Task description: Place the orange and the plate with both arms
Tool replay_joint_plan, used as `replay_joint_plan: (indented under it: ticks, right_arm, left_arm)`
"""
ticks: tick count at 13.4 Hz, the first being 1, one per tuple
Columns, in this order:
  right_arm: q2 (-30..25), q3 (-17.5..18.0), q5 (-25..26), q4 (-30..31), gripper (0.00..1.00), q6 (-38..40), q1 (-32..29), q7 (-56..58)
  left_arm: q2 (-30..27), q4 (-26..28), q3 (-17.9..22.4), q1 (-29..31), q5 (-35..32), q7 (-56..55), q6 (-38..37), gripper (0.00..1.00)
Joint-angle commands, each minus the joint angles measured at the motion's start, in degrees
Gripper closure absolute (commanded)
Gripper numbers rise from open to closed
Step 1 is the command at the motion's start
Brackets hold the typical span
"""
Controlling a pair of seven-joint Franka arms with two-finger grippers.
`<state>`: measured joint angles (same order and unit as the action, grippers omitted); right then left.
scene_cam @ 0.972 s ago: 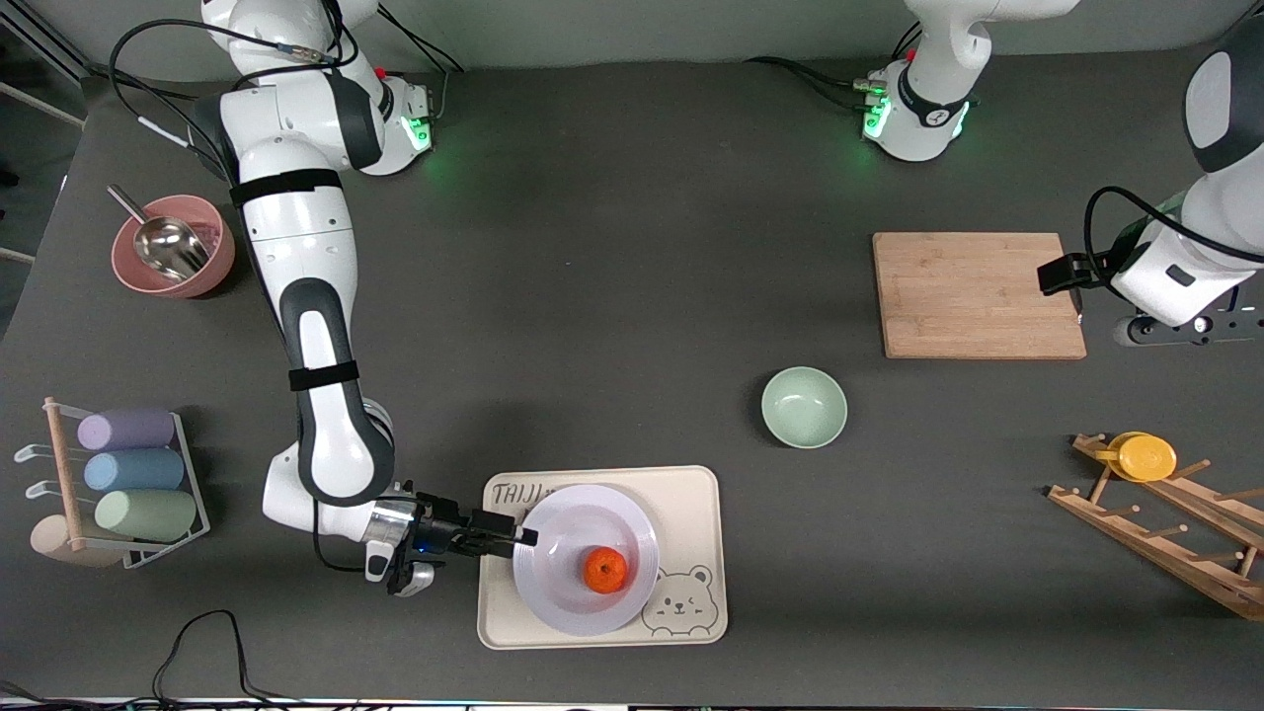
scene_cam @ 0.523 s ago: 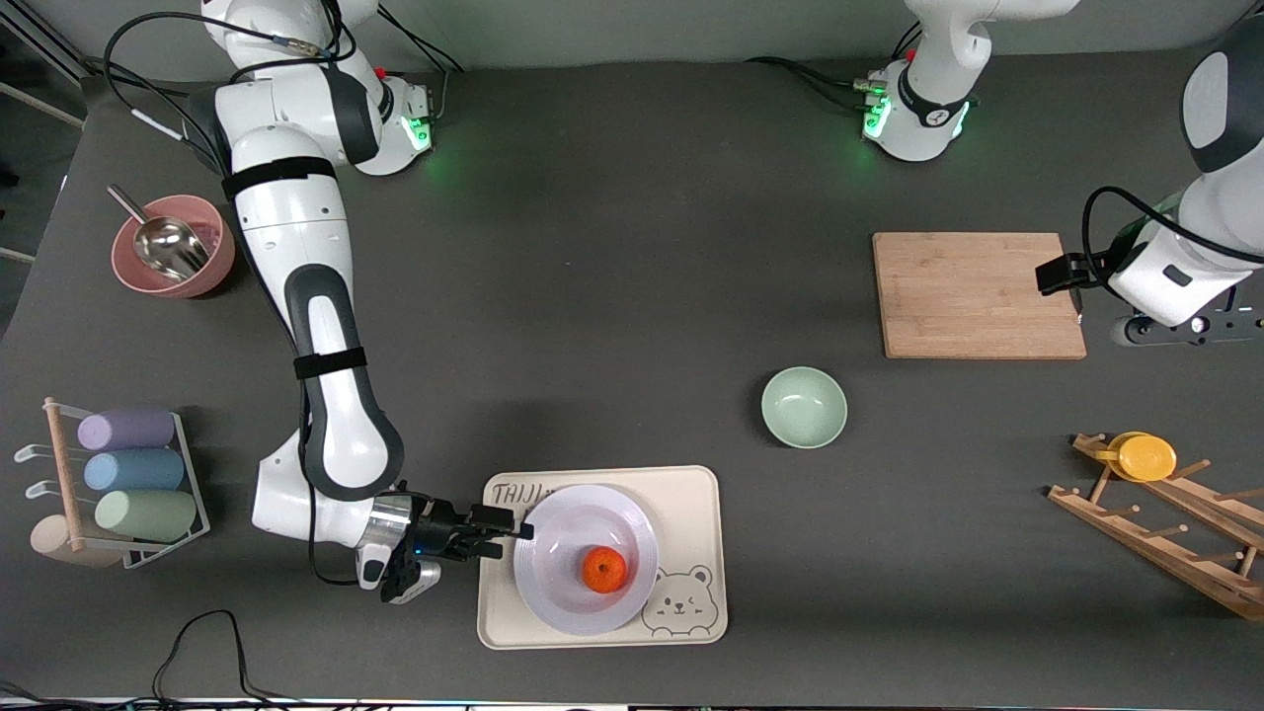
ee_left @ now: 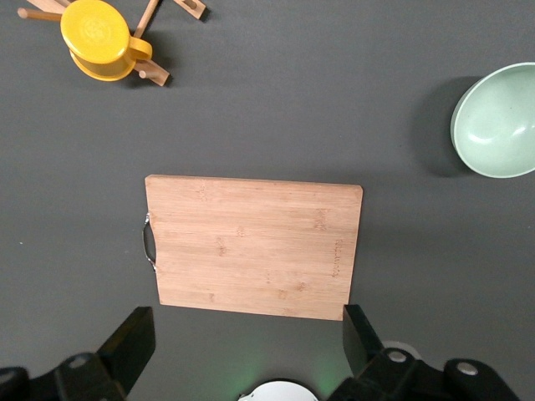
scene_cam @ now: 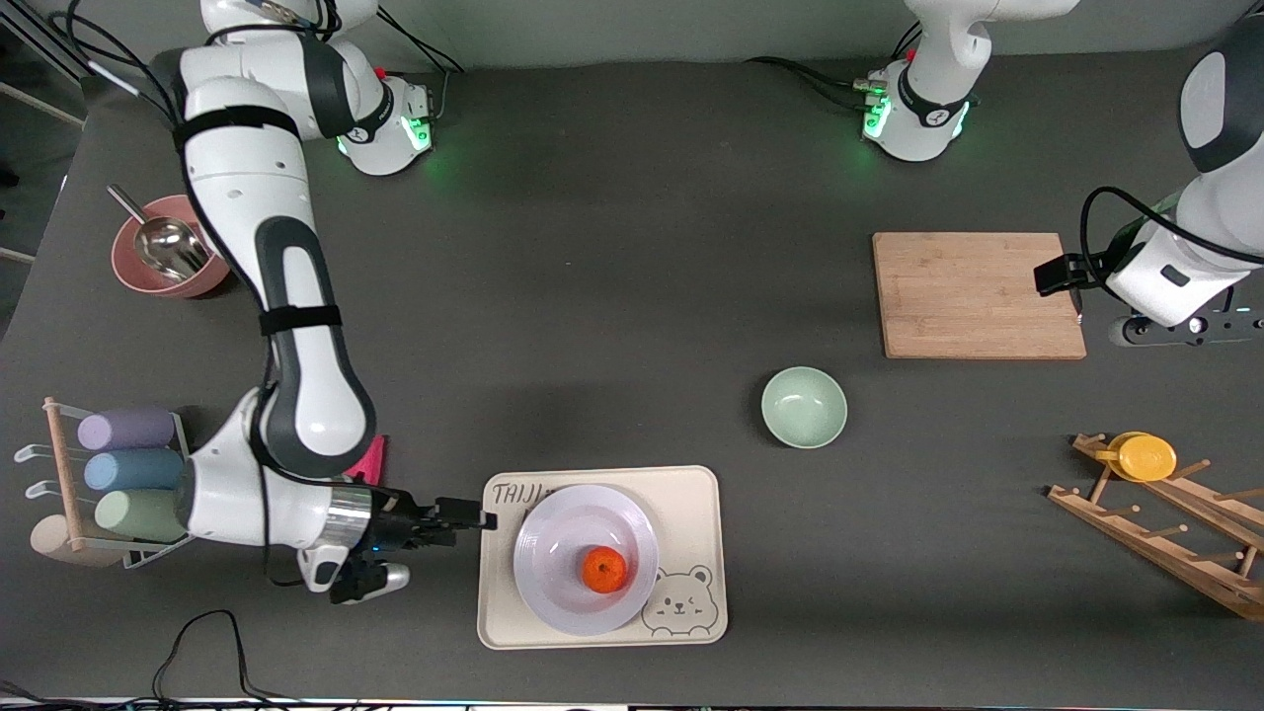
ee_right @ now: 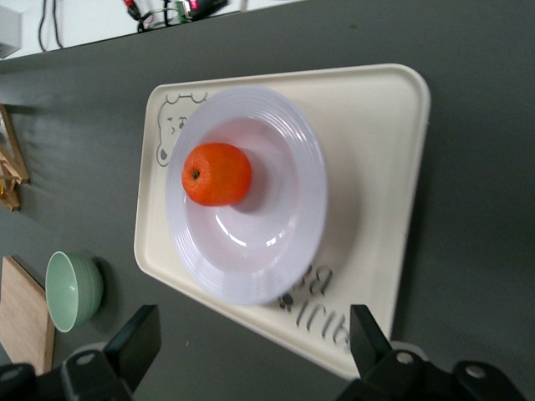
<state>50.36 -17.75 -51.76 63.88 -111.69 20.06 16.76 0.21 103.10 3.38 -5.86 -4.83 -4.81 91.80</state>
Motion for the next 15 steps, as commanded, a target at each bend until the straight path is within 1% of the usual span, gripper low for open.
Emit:
replay_joint_plan:
  ticks: [1,3,4,5,7,9,10,12,15]
  right_arm:
    - [-13.8,-2.6,9.5,12.3,0.0,4.2,1.1,-7.4]
    - [-21.0,-3.2,21.7,16.7,0.0,5.2,1.3,-16.4]
    - [-23.1,-3.2,27.9,17.1,0.0,6.4,1.3,-22.1]
    - [-24.4,-3.2,31.3,16.9,0.0,8.1,1.3,-26.3]
    - [-26.9,-4.2,32.2,16.9,0.0,11.1,0.8,-27.7]
    - [-29.5,-6.7,32.4,16.8,0.0,14.5,1.1,-29.7]
    - [-30.8,-6.8,33.1,17.0,0.0,14.7,1.1,-30.8]
    - [-33.6,-6.9,37.8,16.9,0.0,18.4,1.1,-31.3]
    - [-37.1,-9.3,39.0,16.9,0.0,24.0,1.0,-31.9]
  left_arm:
    - [-0.5,0.8,0.0,-0.7,0.0,-0.6,1.0,0.0]
    - [-1.3,2.5,-0.2,-0.9,0.0,-1.2,2.8,0.0]
    - [-2.0,3.2,-0.2,-1.3,0.0,-1.4,3.5,0.0]
    - [-2.7,3.9,-0.2,-1.3,0.0,-1.4,4.3,0.0]
    - [-4.2,4.1,-0.2,-1.2,0.9,-1.5,4.6,0.0]
    - [-7.8,6.2,-0.1,-1.2,2.5,-1.8,5.4,0.0]
    - [-9.3,7.1,-0.2,-1.3,2.5,-2.7,5.7,0.0]
    - [-10.0,6.2,-0.7,-1.2,2.5,-3.4,4.4,0.0]
    - [-9.8,3.9,-0.6,-1.1,2.3,-3.2,3.2,0.0]
